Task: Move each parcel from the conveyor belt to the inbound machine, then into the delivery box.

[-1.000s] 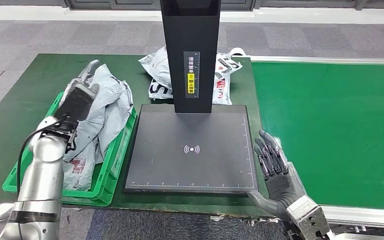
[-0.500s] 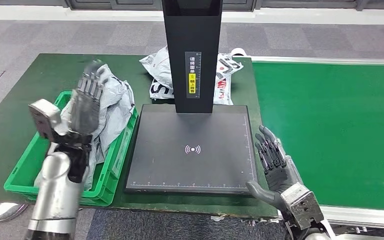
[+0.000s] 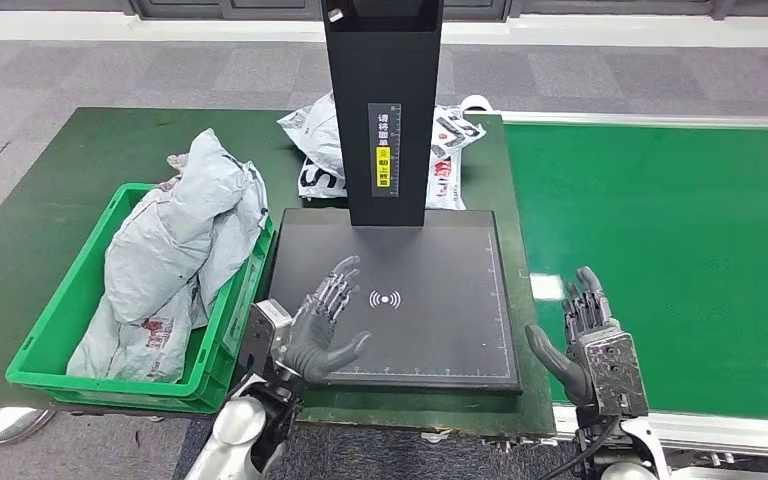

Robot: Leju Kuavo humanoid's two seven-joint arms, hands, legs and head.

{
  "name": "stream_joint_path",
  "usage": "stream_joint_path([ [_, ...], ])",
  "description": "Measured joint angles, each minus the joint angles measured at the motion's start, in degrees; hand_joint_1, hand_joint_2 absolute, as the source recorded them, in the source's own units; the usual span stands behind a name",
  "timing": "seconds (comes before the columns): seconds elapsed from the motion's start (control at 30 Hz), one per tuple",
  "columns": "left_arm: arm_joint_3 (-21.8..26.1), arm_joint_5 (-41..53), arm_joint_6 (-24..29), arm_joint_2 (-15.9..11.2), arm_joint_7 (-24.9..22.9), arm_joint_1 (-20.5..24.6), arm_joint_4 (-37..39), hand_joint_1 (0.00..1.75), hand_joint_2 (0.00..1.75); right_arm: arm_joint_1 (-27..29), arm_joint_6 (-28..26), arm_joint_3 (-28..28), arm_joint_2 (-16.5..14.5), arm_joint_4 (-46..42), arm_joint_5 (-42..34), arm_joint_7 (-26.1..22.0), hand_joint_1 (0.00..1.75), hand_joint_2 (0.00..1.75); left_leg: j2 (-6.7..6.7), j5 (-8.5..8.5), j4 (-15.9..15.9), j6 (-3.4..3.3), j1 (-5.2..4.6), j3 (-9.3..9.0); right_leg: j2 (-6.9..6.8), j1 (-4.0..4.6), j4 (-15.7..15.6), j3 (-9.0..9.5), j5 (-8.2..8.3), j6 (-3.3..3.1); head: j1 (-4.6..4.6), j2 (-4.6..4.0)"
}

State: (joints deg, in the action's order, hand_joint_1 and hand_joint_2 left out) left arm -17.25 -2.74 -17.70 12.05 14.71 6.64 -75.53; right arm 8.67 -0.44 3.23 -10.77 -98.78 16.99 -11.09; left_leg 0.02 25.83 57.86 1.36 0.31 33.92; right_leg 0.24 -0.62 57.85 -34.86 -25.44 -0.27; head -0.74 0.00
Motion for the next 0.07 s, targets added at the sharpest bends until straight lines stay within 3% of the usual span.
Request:
stream_joint_path([
  [0.07, -0.21, 0.65, 0.37, 0.31, 0.00, -0.51, 0.71, 0.00, 1.75, -0.01, -0.74, 0.08, -0.01, 0.78, 0.60, 0.31, 0.00, 1.75, -0.01, 0.00, 0.00, 0.00, 0.00, 0.00, -0.01, 0.00, 0.00, 0.00, 0.00, 0.00, 0.00, 0.00],
])
